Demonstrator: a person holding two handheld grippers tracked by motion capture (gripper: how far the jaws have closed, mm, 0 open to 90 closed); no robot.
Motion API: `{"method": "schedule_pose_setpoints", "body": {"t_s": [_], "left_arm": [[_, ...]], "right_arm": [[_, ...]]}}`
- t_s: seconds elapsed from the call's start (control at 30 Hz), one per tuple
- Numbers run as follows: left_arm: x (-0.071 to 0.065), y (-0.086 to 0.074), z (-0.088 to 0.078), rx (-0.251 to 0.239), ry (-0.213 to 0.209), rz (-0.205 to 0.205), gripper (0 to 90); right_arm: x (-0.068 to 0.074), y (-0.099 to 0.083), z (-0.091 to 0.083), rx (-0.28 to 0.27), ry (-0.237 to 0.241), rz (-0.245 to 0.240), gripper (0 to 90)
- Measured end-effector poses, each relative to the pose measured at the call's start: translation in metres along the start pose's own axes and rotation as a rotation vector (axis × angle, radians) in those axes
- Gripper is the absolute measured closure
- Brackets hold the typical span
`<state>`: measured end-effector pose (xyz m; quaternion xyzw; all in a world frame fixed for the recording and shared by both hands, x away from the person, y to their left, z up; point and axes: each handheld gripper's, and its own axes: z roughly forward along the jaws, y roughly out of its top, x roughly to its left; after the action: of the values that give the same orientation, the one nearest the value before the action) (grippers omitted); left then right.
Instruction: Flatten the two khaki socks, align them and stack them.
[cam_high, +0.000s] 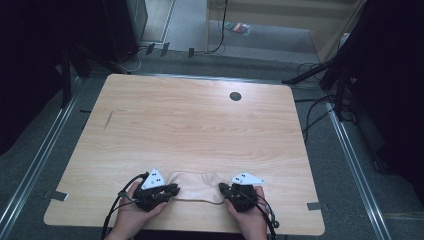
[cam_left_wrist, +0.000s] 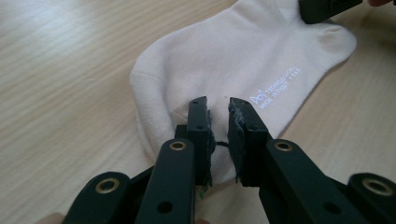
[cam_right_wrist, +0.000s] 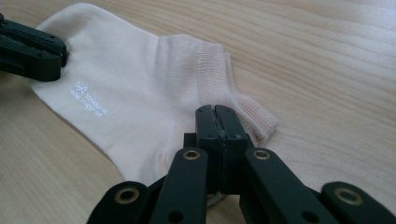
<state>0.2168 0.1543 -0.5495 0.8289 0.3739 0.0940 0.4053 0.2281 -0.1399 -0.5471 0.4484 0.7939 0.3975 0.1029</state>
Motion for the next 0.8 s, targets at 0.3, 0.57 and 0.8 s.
{"method": "schedule_pose_setpoints", "body": {"t_s": [0.3,0.57,0.8], "left_arm": [[0.006,0.003,0.003,-0.005,0.054,0.004,88.5],[0.010,0.002,0.001,-0.049,-0.003,-0.021,80.1],[0.021,0.005,-0.011,-0.161,0.035,-0.070,86.1]], "right_arm": [[-0.004,0.014,0.014,-0.014,-0.058,-0.047,90.0],[-0.011,0.014,0.014,-0.024,-0.030,-0.006,90.0],[-0.012,0.016,0.001,-0.119,0.011,0.031,90.0]]}}
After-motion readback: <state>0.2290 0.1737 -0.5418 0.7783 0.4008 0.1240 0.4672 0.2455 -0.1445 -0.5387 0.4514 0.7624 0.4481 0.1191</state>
